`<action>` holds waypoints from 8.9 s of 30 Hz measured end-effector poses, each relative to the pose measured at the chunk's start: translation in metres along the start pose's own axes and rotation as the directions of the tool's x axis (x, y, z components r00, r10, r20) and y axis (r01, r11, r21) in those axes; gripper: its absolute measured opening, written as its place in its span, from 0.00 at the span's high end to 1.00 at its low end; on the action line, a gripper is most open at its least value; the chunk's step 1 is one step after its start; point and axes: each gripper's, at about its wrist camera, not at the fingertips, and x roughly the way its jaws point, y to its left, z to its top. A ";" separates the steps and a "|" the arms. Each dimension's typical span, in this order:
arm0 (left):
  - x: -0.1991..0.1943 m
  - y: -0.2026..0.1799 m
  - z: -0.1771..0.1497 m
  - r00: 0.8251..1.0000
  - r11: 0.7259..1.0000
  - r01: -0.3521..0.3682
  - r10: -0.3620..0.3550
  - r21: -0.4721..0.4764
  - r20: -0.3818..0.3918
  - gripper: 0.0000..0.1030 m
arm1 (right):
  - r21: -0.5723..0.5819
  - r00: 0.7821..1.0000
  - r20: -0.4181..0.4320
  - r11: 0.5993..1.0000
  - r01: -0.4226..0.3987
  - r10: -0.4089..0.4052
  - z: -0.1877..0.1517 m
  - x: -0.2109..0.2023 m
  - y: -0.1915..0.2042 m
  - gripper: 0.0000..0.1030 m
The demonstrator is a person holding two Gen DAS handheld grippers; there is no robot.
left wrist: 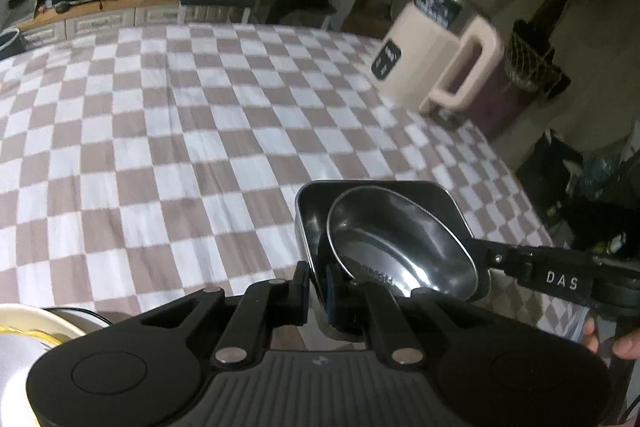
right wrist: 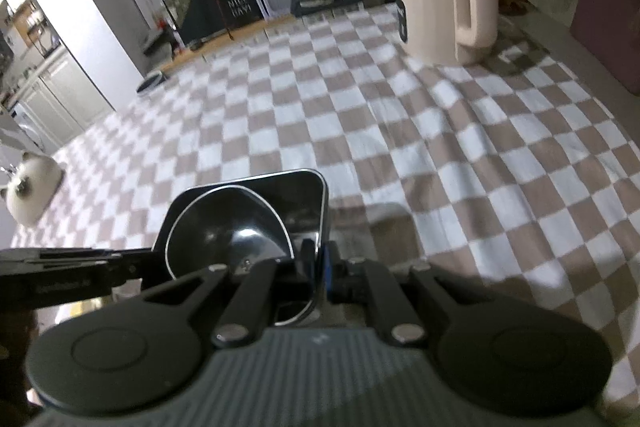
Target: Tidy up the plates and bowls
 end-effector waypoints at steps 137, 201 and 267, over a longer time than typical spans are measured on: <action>-0.169 0.151 -0.111 0.976 0.962 -0.218 0.219 -0.162 -0.015 0.68 | -0.446 0.981 -0.121 0.875 -0.188 0.150 -0.055 0.003 0.177 0.77; -0.287 0.052 -0.268 0.762 0.873 -0.468 0.477 -0.137 0.438 0.00 | -0.377 0.910 0.383 0.926 -0.002 0.158 -0.162 -0.137 0.113 0.00; -0.286 0.051 -0.270 0.767 0.877 -0.465 0.467 -0.120 0.440 0.00 | -0.384 0.915 0.373 0.923 0.001 0.154 -0.167 -0.138 0.116 0.00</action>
